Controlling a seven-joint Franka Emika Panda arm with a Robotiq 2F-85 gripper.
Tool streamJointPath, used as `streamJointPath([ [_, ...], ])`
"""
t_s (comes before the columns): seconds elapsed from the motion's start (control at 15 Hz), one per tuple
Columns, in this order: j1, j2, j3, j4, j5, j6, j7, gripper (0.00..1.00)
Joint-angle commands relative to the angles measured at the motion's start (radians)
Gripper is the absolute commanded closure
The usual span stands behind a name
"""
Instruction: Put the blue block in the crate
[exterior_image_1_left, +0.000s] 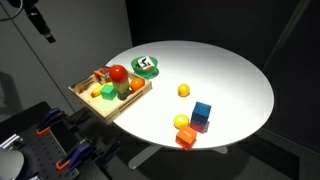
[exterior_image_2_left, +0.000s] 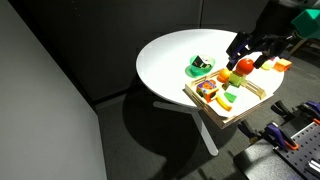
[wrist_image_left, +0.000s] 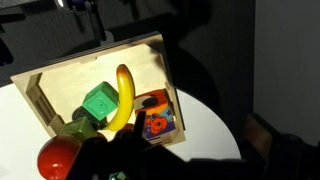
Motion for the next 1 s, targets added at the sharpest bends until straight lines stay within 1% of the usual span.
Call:
streamJointPath([
  [0.0,-0.044,-0.023,-0.017,0.002,-0.066,0.000,0.022,0.00],
  [0.27,-0.126,-0.049,0.000,-0.001,-0.177,0.013,0.060,0.00],
  [0.47,-0.171,-0.050,-0.011,0.013,-0.250,-0.013,0.077,0.00],
  [0.6,-0.189,-0.038,-0.029,0.028,-0.271,-0.035,0.071,0.00],
  [0.93,-0.213,-0.015,-0.087,0.058,-0.283,-0.077,0.030,0.00],
])
